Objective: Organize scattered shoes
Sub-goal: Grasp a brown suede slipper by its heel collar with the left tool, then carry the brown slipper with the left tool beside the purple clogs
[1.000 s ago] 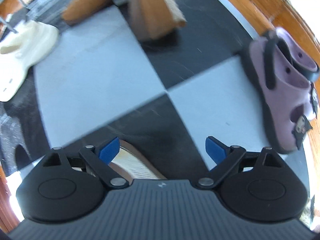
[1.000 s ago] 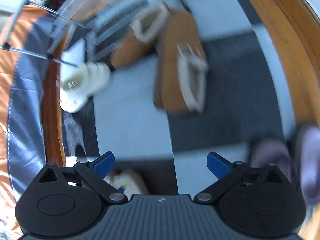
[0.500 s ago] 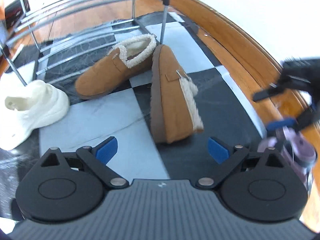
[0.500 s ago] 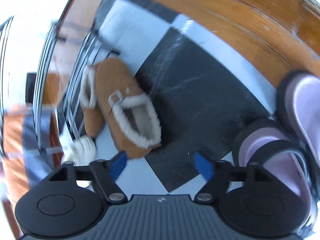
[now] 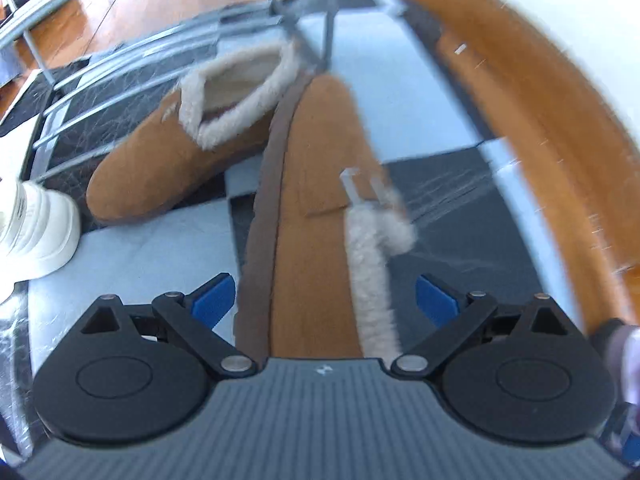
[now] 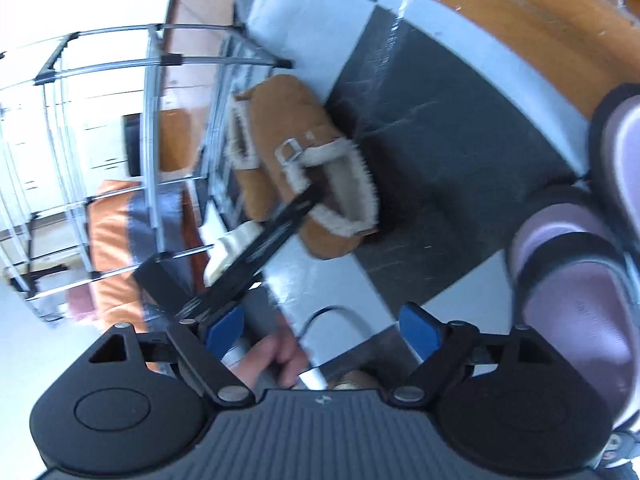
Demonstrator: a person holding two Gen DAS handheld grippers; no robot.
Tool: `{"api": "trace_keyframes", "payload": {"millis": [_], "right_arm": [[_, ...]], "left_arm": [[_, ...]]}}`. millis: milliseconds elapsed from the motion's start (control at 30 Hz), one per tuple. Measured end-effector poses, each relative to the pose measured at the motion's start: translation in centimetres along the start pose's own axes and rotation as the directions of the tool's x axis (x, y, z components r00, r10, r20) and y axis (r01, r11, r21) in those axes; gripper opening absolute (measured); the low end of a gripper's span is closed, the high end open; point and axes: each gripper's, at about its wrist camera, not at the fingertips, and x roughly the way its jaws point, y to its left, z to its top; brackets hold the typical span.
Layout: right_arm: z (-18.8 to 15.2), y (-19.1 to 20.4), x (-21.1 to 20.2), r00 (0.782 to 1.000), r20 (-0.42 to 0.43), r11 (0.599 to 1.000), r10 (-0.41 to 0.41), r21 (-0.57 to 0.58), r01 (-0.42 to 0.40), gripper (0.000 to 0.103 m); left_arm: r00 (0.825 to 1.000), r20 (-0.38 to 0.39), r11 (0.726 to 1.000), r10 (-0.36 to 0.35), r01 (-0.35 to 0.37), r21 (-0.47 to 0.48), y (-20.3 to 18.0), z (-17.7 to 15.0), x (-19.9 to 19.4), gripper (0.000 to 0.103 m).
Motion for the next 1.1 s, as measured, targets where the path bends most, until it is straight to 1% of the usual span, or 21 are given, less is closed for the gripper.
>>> {"api": "trace_keyframes", "payload": {"millis": [33,67,100,133,167,233,333,433,500,567,633,700,800,833,933,1000,1067,1100], "right_arm": [[0.2,-0.1,0.2,1.0,-0.007,1.0,0.0,-0.004,-0.001,0.087],[0.4,-0.2,0.5,1.0,-0.016,1.0,-0.008,-0.014,0.008,0.087],[0.6,-0.2,0.7,1.0,-0.025,1.0,-0.014,-0.027,0.014,0.087],[0.8,-0.1,1.1,0.998,-0.054,0.998,-0.014,-0.069,0.01,0.087],[1.0,0.0,1.6,0.995,-0.097,0.993,-0.015,-0.115,0.004,0.087],[1.0,0.0,1.9,0.991,-0.132,0.989,-0.027,-0.145,0.008,0.087],[1.2,0.1,2.1,0.99,-0.136,0.987,-0.036,-0.16,0.014,0.087],[1.3,0.5,2.6,0.99,-0.127,0.985,-0.056,-0.167,0.034,0.087],[1.0,0.9,3.0,0.99,-0.122,0.982,-0.071,-0.18,0.049,0.087],[0.6,0.9,3.2,0.988,-0.132,0.984,-0.074,-0.172,0.051,0.087],[0.4,0.8,3.3,0.987,-0.139,0.984,-0.081,-0.168,0.057,0.087],[-0.2,0.8,3.2,0.986,-0.133,0.982,-0.103,-0.169,0.08,0.087],[-0.7,1.0,2.8,0.984,-0.125,0.975,-0.128,-0.2,0.101,0.087],[-0.8,1.0,2.7,0.983,-0.126,0.973,-0.131,-0.205,0.103,0.087],[-1.2,1.4,2.8,0.981,-0.12,0.966,-0.153,-0.228,0.123,0.087],[-1.6,1.7,3.2,0.977,-0.132,0.96,-0.167,-0.246,0.131,0.087],[-2.2,1.9,3.8,0.973,-0.154,0.957,-0.173,-0.259,0.129,0.088],[-2.5,1.9,4.0,0.971,-0.163,0.956,-0.177,-0.264,0.13,0.089]], "left_arm": [[0.998,-0.01,0.998,0.057,-0.057,0.0,0.0,-0.2,0.3,0.087],[0.994,0.004,0.994,0.11,-0.11,-0.005,0.3,-0.4,0.2,0.066],[0.986,0.017,0.987,0.163,-0.163,-0.011,0.6,-0.6,0.1,0.037],[0.978,0.029,0.979,0.204,-0.204,-0.012,0.9,-0.8,-0.1,0.024],[0.978,0.038,0.979,0.205,-0.205,0.002,1.2,-0.7,-0.2,0.021],[0.986,0.028,0.987,0.162,-0.162,0.004,2.3,-0.7,-0.2,0.011],[0.996,0.007,0.996,0.093,-0.093,-0.012,3.5,-1.1,0.3,0.008],[0.998,0.013,0.998,0.063,-0.063,0.004,3.7,-1.3,0.3,0.007],[1.0,-0.028,1.0,0.004,-0.005,-0.031,4.1,-1.4,0.2,0.007],[0.994,-0.081,0.994,-0.069,0.062,-0.086,4.5,-1.7,0.0,0.008],[0.982,-0.144,0.988,-0.12,0.104,-0.114,4.6,-2.5,-0.5,0.008],[0.968,-0.201,0.985,-0.153,0.134,-0.106,4.5,-4.0,-1.4,0.008],[0.958,-0.233,0.986,-0.166,0.154,-0.067,4.6,-6.0,-2.9,0.008],[0.952,-0.247,0.984,-0.178,0.167,-0.065,4.8,-7.0,-3.6,0.008],[0.926,-0.295,0.971,-0.237,0.213,-0.113,5.5,-9.4,-5.3,0.008],[0.907,-0.325,0.963,-0.268,0.24,-0.124,5.4,-10.8,-6.6,0.008],[0.888,-0.364,0.959,-0.282,0.267,-0.092,4.4,-12.8,-8.7,0.013],[0.879,-0.381,0.958,-0.287,0.27,-0.098,4.1,-13.9,-9.5,0.024]]}}
